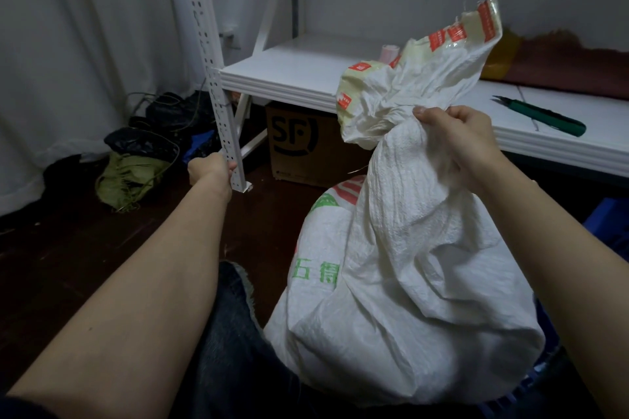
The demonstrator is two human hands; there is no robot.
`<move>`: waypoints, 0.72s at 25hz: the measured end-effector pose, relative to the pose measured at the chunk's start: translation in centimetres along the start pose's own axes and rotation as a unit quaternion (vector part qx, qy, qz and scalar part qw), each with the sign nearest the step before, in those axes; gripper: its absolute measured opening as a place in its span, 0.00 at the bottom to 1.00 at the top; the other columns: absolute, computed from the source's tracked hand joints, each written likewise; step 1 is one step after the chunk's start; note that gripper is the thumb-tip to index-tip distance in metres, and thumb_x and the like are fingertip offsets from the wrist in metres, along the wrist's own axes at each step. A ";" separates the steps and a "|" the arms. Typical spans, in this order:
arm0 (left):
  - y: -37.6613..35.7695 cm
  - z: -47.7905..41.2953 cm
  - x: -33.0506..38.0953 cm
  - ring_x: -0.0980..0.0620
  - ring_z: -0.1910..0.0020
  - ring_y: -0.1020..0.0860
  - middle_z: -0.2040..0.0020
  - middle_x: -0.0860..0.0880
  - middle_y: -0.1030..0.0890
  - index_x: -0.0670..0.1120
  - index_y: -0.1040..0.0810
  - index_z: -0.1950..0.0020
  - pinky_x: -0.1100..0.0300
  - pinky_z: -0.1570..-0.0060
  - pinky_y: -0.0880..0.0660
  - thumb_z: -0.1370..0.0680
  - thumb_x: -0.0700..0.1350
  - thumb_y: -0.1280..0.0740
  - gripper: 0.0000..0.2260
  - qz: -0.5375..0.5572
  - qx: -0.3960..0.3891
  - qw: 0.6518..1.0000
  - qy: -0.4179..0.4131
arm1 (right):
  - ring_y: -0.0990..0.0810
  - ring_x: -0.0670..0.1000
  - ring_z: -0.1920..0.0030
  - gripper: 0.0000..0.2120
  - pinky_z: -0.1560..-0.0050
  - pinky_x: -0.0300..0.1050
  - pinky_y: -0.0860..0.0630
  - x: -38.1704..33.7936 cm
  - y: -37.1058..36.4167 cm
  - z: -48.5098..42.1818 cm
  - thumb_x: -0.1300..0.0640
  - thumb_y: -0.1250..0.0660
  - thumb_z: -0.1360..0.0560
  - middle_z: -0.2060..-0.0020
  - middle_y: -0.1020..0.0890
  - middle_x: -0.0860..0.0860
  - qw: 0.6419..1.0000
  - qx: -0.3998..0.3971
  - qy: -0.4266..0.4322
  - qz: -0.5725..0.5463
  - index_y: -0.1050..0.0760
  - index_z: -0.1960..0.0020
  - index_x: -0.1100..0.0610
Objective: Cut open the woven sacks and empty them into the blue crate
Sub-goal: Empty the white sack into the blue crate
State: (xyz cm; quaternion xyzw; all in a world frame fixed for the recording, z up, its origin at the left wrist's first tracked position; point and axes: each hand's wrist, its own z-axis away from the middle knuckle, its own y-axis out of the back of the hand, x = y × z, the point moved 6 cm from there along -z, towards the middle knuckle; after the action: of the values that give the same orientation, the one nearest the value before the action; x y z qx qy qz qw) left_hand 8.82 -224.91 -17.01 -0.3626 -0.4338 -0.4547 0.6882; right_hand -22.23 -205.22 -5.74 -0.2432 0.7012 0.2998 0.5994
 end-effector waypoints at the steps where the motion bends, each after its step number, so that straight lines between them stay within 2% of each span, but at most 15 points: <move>1: -0.7 0.7 0.2 0.58 0.71 0.23 0.64 0.49 0.25 0.35 0.31 0.35 0.69 0.71 0.30 0.21 0.35 0.45 0.15 -0.025 -0.019 0.999 -0.010 | 0.31 0.45 0.70 0.18 0.72 0.35 0.33 0.0 0.0 0.0 0.50 0.28 0.29 0.70 0.31 0.47 1.000 0.000 0.000 -0.006 0.36 0.66 0.53; 4: -4.3 4.6 1.4 0.60 0.73 0.24 0.57 0.48 0.20 0.36 0.29 0.37 0.72 0.74 0.31 0.20 0.35 0.43 0.13 -0.087 -0.123 0.986 -0.070 | 0.31 0.44 0.70 0.18 0.78 0.30 0.35 -0.2 0.3 0.1 0.50 0.28 0.29 0.70 0.31 0.47 1.000 -0.001 0.003 0.006 0.36 0.65 0.53; 7: -8.7 10.4 2.4 0.63 0.72 0.24 0.60 0.50 0.21 0.42 0.24 0.49 0.70 0.71 0.32 0.20 0.38 0.42 0.08 -0.135 -0.262 0.945 -0.144 | 0.31 0.45 0.70 0.17 0.79 0.29 0.36 -0.2 0.8 0.0 0.50 0.27 0.29 0.69 0.30 0.48 1.000 -0.010 0.004 -0.003 0.35 0.64 0.54; 10: -12.2 15.1 2.0 0.59 0.66 0.23 0.61 0.50 0.20 0.46 0.23 0.57 0.66 0.64 0.32 0.21 0.41 0.39 0.07 -0.157 -0.375 0.899 -0.164 | 0.30 0.45 0.70 0.15 0.78 0.29 0.34 -0.1 1.0 0.2 0.51 0.27 0.29 0.68 0.29 0.49 1.000 -0.026 0.003 -0.013 0.33 0.61 0.55; 13: -14.4 17.8 1.2 0.58 0.64 0.23 0.63 0.52 0.20 0.46 0.22 0.59 0.63 0.60 0.30 0.22 0.45 0.37 0.08 -0.182 -0.426 0.866 -0.189 | 0.28 0.43 0.72 0.14 0.78 0.30 0.34 0.0 1.8 0.4 0.54 0.28 0.28 0.67 0.28 0.50 0.999 -0.036 -0.006 -0.014 0.33 0.62 0.56; 15: -15.2 18.8 0.9 0.59 0.66 0.25 0.64 0.52 0.22 0.45 0.22 0.59 0.64 0.61 0.29 0.23 0.45 0.36 0.07 -0.162 -0.433 0.866 -0.187 | 0.23 0.46 0.66 0.13 0.72 0.34 0.29 0.1 2.6 0.3 0.52 0.27 0.29 0.63 0.23 0.52 0.999 -0.040 -0.018 0.002 0.30 0.60 0.57; 17: -15.9 19.2 0.5 0.58 0.66 0.24 0.63 0.50 0.22 0.44 0.22 0.58 0.63 0.59 0.26 0.23 0.45 0.35 0.06 -0.141 -0.440 0.868 -0.181 | 0.19 0.53 0.53 0.16 0.56 0.46 0.23 0.5 3.5 0.1 0.50 0.26 0.32 0.54 0.18 0.55 0.998 -0.040 -0.032 0.023 0.26 0.53 0.59; 18: -16.2 19.2 0.2 0.56 0.62 0.22 0.60 0.49 0.21 0.44 0.22 0.57 0.60 0.55 0.25 0.24 0.45 0.34 0.06 -0.139 -0.440 0.868 -0.181 | 0.19 0.55 0.49 0.17 0.49 0.51 0.22 0.7 3.8 0.0 0.50 0.25 0.33 0.50 0.18 0.56 0.998 -0.041 -0.037 0.029 0.25 0.51 0.59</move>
State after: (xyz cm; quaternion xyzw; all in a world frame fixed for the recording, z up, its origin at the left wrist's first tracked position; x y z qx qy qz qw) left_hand -11.52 -213.03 -8.16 -0.6398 -0.3514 -0.6159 0.2964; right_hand -25.01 -202.54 -5.92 -0.2354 0.6726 0.3544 0.6055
